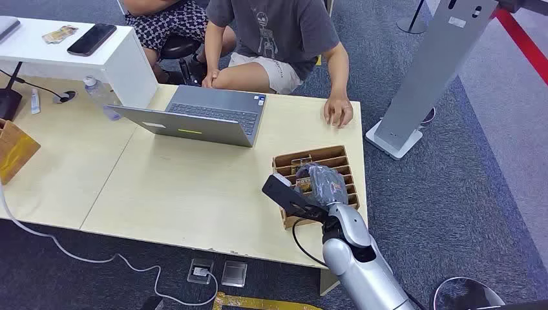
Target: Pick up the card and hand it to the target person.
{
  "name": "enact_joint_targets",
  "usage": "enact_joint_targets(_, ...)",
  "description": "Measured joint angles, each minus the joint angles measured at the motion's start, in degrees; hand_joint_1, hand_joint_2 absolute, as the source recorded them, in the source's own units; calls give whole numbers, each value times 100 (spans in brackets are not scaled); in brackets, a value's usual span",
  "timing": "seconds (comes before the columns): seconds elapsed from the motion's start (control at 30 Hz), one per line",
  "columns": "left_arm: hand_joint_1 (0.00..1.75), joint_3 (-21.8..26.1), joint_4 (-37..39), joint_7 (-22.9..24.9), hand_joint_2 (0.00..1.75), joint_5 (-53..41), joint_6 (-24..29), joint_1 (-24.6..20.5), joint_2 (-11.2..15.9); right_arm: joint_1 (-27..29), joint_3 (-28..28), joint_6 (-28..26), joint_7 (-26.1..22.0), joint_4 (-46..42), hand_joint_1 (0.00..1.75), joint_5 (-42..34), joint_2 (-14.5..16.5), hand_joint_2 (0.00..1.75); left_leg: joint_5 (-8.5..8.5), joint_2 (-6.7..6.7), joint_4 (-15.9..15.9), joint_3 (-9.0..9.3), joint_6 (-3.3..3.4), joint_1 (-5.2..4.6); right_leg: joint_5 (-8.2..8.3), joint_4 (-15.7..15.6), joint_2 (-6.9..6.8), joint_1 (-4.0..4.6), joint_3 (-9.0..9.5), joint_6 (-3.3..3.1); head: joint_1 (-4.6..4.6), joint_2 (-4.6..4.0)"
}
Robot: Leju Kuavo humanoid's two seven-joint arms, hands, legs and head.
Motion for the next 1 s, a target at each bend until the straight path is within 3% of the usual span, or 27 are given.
enact_joint_targets(1.0, 0, -2, 0, 2, 175, -30, -96, -2, 0, -16, -44, -19, -64, 306, 77, -80, -10, 175, 0, 0, 0, -1, 0, 0, 0, 0, 0, 0, 0, 0, -1, 0)
